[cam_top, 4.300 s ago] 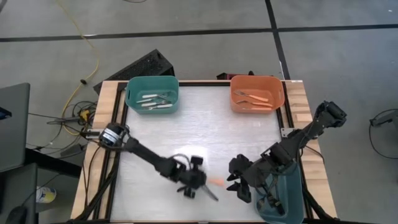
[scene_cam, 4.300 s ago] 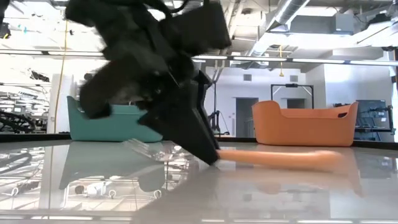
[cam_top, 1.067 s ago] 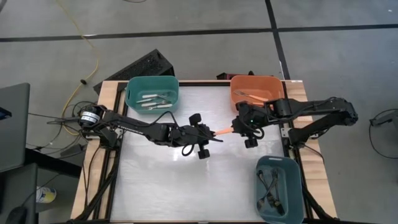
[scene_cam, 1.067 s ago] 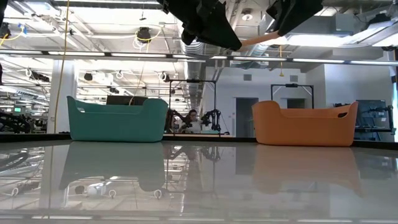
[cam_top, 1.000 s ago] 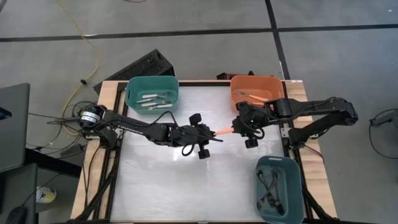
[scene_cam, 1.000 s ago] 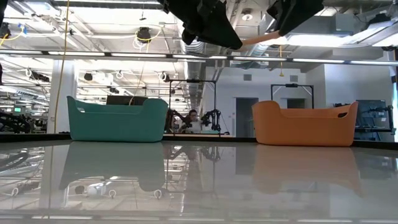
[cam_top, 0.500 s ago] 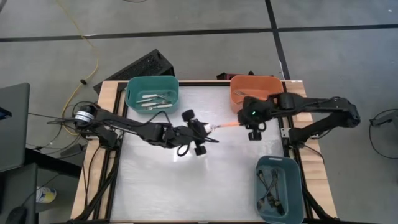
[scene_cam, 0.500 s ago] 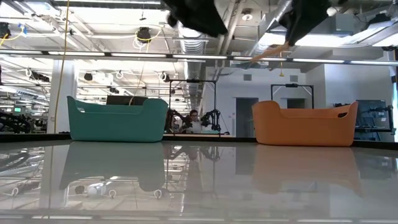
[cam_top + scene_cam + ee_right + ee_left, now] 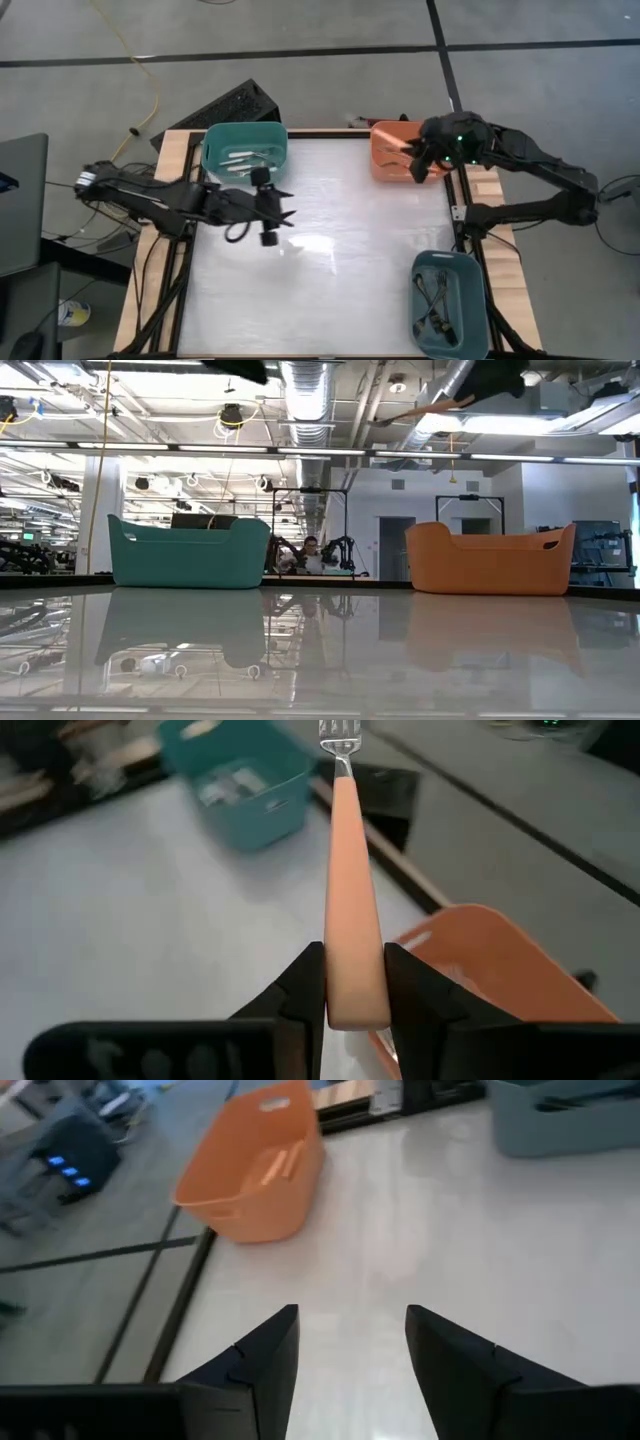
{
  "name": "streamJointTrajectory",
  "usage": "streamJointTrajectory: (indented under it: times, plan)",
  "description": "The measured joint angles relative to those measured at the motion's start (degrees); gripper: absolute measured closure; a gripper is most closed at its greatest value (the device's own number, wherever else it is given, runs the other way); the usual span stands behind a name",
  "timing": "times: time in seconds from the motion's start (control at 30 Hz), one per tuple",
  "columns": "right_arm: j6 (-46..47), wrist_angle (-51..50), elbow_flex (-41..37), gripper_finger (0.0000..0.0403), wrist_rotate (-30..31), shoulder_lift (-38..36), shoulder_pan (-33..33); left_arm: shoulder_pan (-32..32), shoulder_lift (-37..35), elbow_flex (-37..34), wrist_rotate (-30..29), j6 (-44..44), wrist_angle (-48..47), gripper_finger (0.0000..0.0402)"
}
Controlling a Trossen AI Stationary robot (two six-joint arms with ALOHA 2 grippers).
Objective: Sort silverware by color (type)
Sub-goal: Put the orange fork into the orange bin
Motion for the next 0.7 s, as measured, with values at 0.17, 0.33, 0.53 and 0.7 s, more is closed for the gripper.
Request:
streamJointTrajectory:
  times: [0.17,0.33,0.53,0.7]
  plan:
    - [8.2,0.2,0.0,0.0299,7.2,-1.0,-1.2,-0.1,-11.1,-9.8,6.3,-2.5,2.3,0.023]
    - [15.4,0.3,0.0,0.0299,13.4,-0.9,-1.4,-0.4,-20.6,-18.6,13.8,-5.1,7.9,0.023]
    - [22.9,0.2,0.0,0.0299,17.4,-0.9,-1.4,-0.4,-28.1,-26.4,19.1,-6.6,10.3,0.023]
    - [26.9,0.0,0.0,0.0299,20.9,-0.3,-1.4,-0.2,-35.0,-29.7,19.1,-5.5,10.4,0.023]
